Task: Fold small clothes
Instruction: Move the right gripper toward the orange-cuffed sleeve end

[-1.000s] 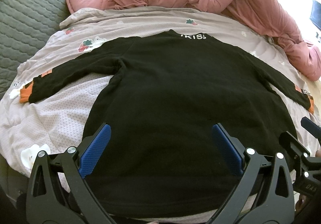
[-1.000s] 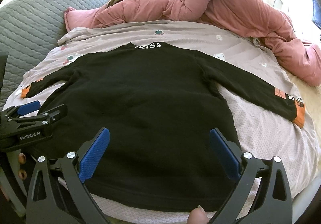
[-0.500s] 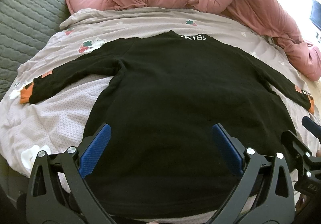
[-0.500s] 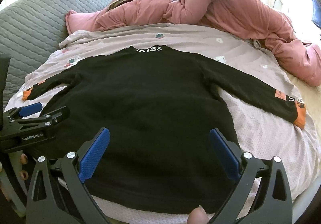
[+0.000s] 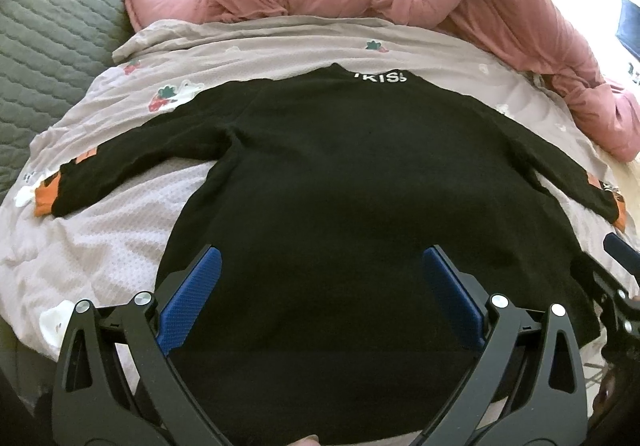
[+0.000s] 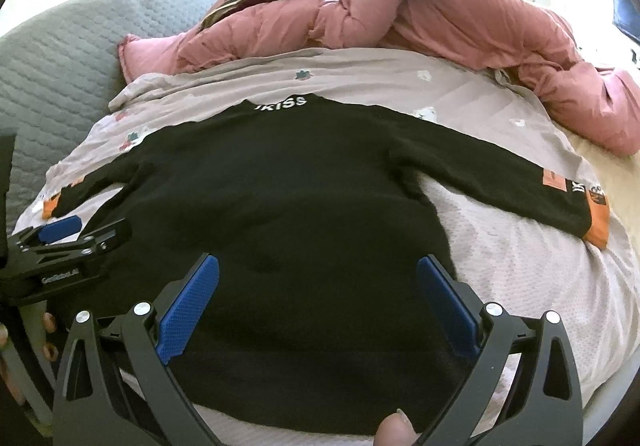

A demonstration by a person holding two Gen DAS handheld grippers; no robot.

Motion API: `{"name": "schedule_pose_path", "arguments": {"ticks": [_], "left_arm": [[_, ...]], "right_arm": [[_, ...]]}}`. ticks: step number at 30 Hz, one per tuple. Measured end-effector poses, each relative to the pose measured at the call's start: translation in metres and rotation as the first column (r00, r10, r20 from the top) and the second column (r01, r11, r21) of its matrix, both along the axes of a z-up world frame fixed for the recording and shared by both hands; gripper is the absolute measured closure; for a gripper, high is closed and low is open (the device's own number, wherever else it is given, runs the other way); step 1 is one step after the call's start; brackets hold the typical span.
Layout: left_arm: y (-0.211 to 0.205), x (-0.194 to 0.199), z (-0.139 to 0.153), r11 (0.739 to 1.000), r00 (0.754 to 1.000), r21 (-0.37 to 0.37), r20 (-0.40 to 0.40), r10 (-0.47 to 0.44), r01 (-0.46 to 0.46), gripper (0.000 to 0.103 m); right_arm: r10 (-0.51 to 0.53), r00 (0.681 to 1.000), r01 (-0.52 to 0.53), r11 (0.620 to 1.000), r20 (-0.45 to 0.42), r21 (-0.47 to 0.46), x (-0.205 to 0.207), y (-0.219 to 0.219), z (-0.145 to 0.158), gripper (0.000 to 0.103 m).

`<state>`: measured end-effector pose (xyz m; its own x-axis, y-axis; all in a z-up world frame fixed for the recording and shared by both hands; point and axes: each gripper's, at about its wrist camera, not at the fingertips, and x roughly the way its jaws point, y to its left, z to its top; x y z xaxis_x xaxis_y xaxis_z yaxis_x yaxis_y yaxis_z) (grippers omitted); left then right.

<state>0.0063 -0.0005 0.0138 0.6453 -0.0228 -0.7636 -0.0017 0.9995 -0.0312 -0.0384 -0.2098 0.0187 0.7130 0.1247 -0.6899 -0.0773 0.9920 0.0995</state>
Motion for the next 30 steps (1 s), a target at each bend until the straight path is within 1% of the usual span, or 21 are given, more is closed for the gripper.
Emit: {"name": "schedule_pose_path", "arguments": {"ticks": [10,16,23,30], "left_arm": [[-0.008,0.021,0.004,1.0,1.0,-0.014,-0.007,-0.016,0.016,0.008],[-0.017,0.031,0.004,1.0,1.0,0.0,-0.011,-0.026,0.026,0.008],[-0.024,0.043,0.005,0.999,0.998,-0.01,-0.025,-0.054,0.053,0.008],[-0.031,0.059,0.013,0.997,0.997,-0.028,-0.016,-0.073,0.073,0.008]], "right_arm": [[-0.076,0.997,0.076,0.997,0.002,0.018,0.009,-0.032,0.001,0.004],[-0.104,0.995,0.104,0.994,0.006,0.024,0.017,-0.046,0.001,0.004],[-0.131,0.991,0.131,0.991,-0.001,0.022,0.027,-0.061,-0.001,0.004],[-0.18,0.984,0.18,0.983,-0.005,0.029,0.04,-0.082,-0.001,0.004]]}}
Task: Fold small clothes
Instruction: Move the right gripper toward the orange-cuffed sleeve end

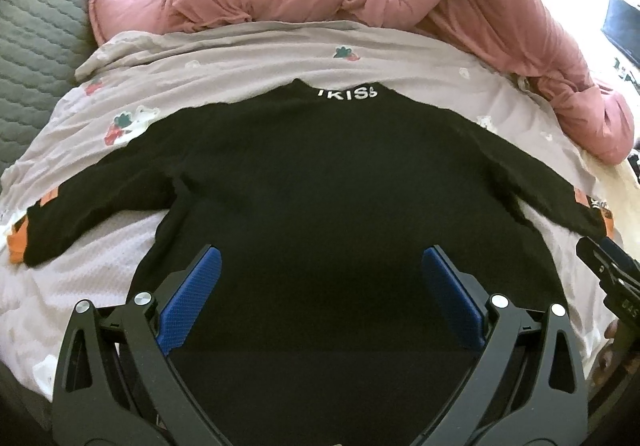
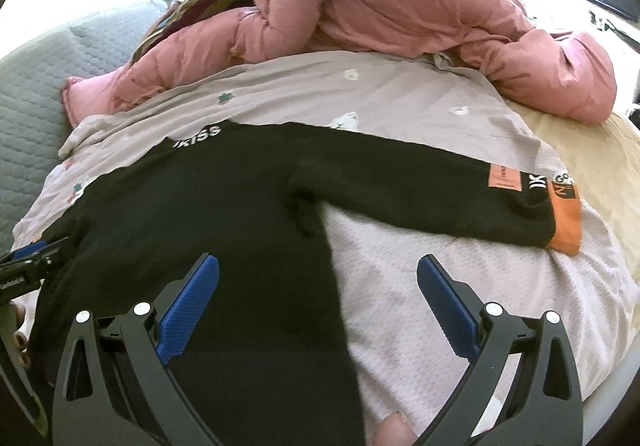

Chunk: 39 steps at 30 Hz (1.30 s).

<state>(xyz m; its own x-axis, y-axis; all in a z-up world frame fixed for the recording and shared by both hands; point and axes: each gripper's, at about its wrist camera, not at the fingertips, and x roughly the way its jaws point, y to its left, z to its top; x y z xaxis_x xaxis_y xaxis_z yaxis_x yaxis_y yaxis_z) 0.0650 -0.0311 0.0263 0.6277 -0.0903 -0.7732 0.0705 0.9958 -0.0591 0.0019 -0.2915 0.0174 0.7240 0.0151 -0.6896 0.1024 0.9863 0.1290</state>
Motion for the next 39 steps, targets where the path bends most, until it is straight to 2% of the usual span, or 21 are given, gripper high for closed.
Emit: {"name": "schedule_pose_path", "arguments": {"ticks": [21,28,32,39], "left_arm": [[-0.025,0.06,0.003,0.999,1.0,0.018,0.005,-0.027,0.027,0.008],[-0.03,0.081,-0.004,0.999,0.999,0.028,-0.007,-0.04,0.04,0.008],[-0.033,0.096,-0.007,0.999,0.999,0.026,-0.013,-0.041,0.041,0.008],[-0.04,0.119,-0.003,0.998,0.999,0.052,0.02,-0.039,0.038,0.008]], "right_arm": [[-0.194,0.98,0.195,0.981,0.031,-0.019,0.024,-0.079,0.008,0.004],[-0.324,0.946,0.325,0.945,0.013,-0.037,0.024,-0.129,0.004,0.004],[-0.381,0.924,0.38,0.924,-0.027,-0.037,0.025,-0.152,-0.005,0.004],[-0.46,0.883,0.456,0.888,-0.09,-0.064,0.026,-0.18,-0.027,0.005]]}}
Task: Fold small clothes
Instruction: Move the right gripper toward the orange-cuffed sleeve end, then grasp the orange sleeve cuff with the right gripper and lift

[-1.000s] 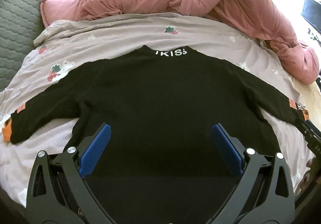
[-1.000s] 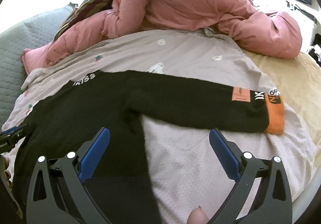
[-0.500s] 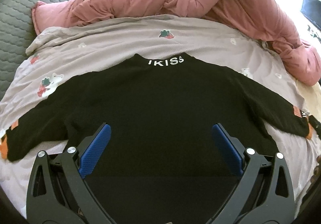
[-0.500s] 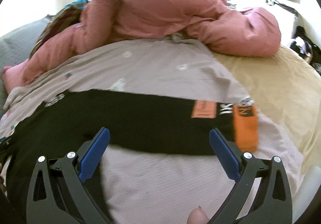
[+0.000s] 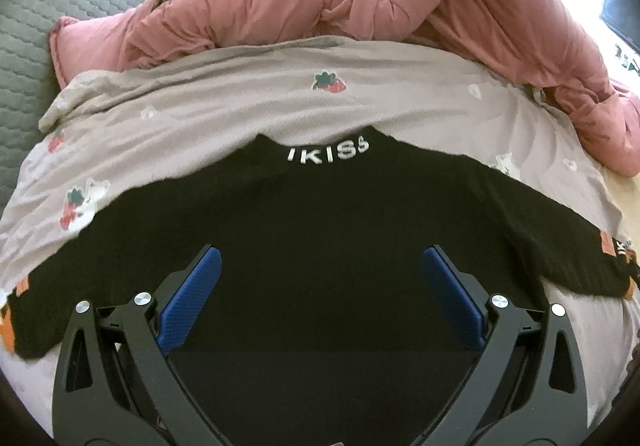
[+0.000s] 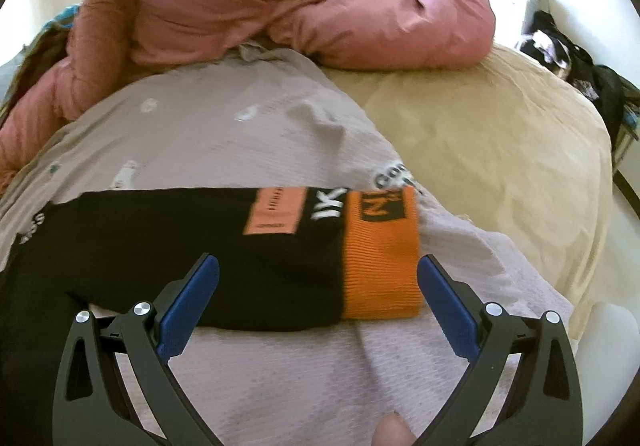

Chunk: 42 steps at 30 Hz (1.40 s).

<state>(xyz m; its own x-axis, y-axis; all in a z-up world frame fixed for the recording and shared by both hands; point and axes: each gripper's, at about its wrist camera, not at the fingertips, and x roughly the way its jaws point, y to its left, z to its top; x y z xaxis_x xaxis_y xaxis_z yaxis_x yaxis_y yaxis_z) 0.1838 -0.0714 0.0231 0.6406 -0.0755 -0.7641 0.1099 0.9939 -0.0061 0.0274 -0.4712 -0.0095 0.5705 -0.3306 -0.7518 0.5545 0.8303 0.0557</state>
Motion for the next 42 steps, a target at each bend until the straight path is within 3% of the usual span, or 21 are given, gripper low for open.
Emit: {"name": "schedule_pose_path", "arguments": {"ticks": [14,18,20,26,34,42], "left_arm": [[0.014,0.019,-0.034,1.0,0.998,-0.004,-0.047,0.03,-0.03,0.008],[0.025,0.02,-0.041,0.999,0.997,-0.023,-0.061,0.044,-0.046,0.008],[0.029,0.019,-0.041,0.998,0.997,-0.029,-0.059,0.051,-0.053,0.008],[0.04,0.017,-0.041,0.996,0.996,-0.052,-0.062,0.064,-0.067,0.008],[0.057,0.012,-0.029,0.992,0.995,-0.081,-0.038,0.092,-0.095,0.008],[0.078,0.003,-0.017,0.988,0.992,-0.089,-0.005,0.123,-0.123,0.008]], "right_arm": [[-0.05,0.996,0.055,0.997,-0.069,0.061,0.008,-0.022,-0.028,0.008],[-0.058,0.995,0.062,0.997,-0.081,0.047,0.011,-0.022,-0.032,0.022],[-0.069,0.995,0.071,0.997,-0.078,0.025,0.01,-0.022,-0.028,0.041],[-0.028,0.999,0.028,1.0,-0.043,-0.002,0.01,-0.017,-0.014,0.07],[0.116,0.986,-0.114,0.993,0.12,-0.024,0.01,0.019,0.035,0.073],[0.228,0.955,-0.228,0.973,0.19,-0.025,0.026,0.065,0.063,0.073]]}}
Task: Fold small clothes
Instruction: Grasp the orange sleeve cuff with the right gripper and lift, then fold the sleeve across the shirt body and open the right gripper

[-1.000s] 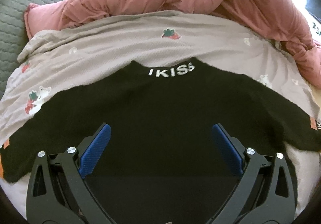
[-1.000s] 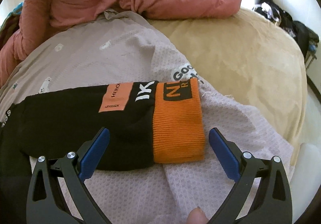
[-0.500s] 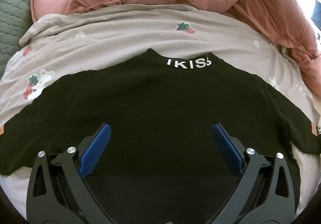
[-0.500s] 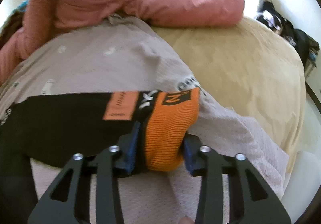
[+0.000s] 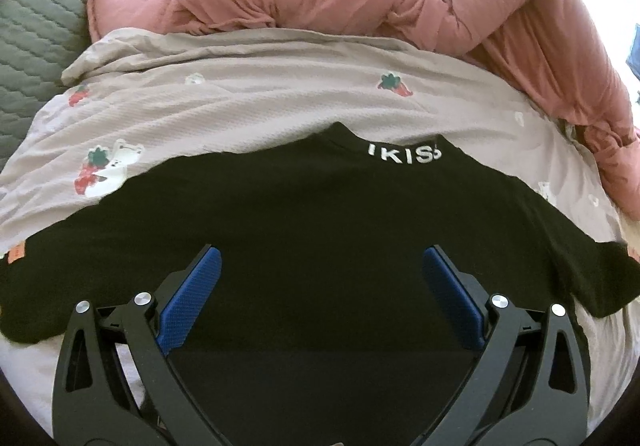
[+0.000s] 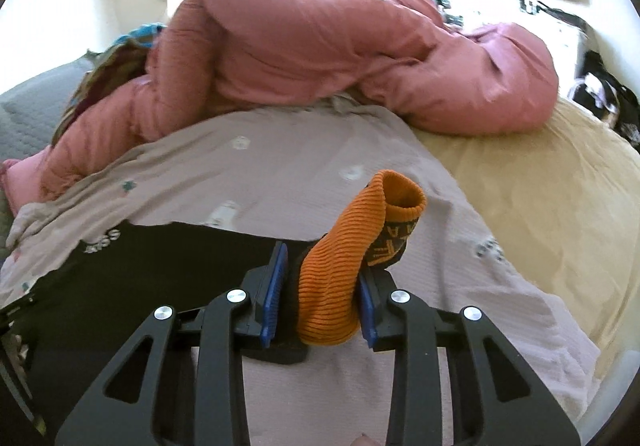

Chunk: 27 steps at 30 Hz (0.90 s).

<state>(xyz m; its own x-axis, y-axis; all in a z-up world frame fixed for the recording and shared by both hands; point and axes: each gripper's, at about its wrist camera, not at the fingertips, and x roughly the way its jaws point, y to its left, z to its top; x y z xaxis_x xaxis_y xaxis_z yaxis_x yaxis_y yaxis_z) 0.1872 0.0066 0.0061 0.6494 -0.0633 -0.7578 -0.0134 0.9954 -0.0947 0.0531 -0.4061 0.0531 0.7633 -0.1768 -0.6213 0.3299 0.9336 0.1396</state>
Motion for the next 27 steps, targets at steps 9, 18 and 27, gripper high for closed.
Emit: {"name": "schedule_pose_path", "arguments": {"ticks": [9,18,27], "left_arm": [[0.026,-0.006,0.007,0.999,0.999,-0.016,0.016,0.051,-0.05,0.008],[0.049,-0.007,0.004,0.996,0.996,-0.025,-0.014,0.09,-0.09,0.008],[0.076,-0.007,-0.001,0.987,0.989,-0.074,-0.044,0.141,-0.144,0.008]], "right_arm": [[0.145,0.988,-0.145,0.989,0.051,-0.01,0.035,0.062,0.024,0.073],[0.336,0.939,-0.337,0.941,0.076,0.006,0.073,0.143,0.031,0.09],[0.528,0.845,-0.531,0.847,0.077,0.023,0.092,0.225,0.029,0.098]]}}
